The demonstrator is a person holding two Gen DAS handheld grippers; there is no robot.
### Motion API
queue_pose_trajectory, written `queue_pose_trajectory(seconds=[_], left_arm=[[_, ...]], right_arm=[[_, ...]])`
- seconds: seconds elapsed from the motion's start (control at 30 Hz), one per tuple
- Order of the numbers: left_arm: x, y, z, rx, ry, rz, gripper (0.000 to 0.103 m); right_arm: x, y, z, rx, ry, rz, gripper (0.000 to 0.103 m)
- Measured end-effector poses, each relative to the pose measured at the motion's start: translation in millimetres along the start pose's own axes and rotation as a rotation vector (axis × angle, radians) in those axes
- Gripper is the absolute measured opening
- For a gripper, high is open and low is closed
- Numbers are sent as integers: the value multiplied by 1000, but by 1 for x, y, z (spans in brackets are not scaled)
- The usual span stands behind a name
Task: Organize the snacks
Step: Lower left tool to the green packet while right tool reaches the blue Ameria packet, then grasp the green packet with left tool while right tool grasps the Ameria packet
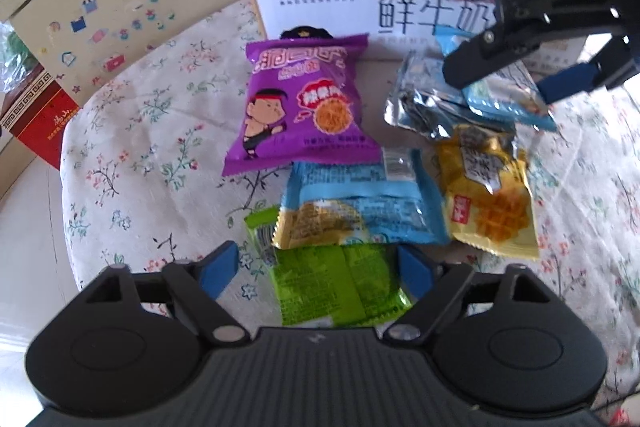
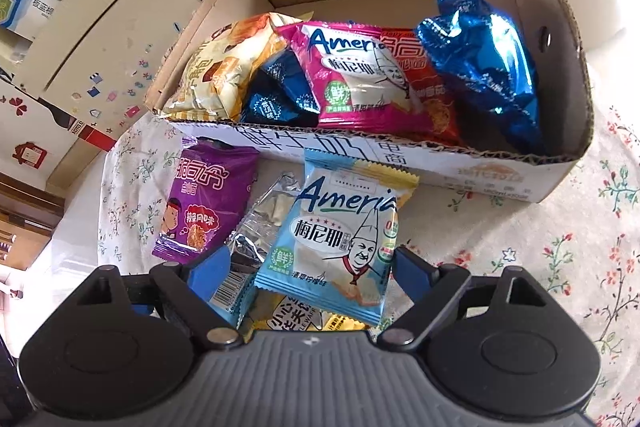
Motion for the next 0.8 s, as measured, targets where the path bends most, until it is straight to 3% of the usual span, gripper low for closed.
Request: queue_pose_trajectory(seconds=[0.13, 0.27, 0.33, 0.53, 0.8], left_arm=[[-5, -3, 0, -9, 59, 14, 90], [-3, -3, 1, 5, 55, 13, 87], [-2, -2, 1, 7, 54, 31, 79], [-1, 4, 1, 19, 44, 43, 55], [-11, 13, 3, 30, 84, 28, 49]], right_arm=[[3, -3, -1, -9, -33, -6, 92], [5, -6, -3, -1, -43, 18, 92], [7, -8, -4, 2, -45, 31, 91], [7, -12, 0, -1, -19, 30, 72], [-5, -4, 10, 10, 116, 7, 66]])
Point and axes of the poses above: each gripper's, at about its wrist camera, not at the fingertips, and y roughly against the way its jaws point, x to its right, z to its underside, the point moved 3 cm from there along -y, roughly the way its jaws point, and after that the axes turned 1 degree about -y, right-handed, at the moved point
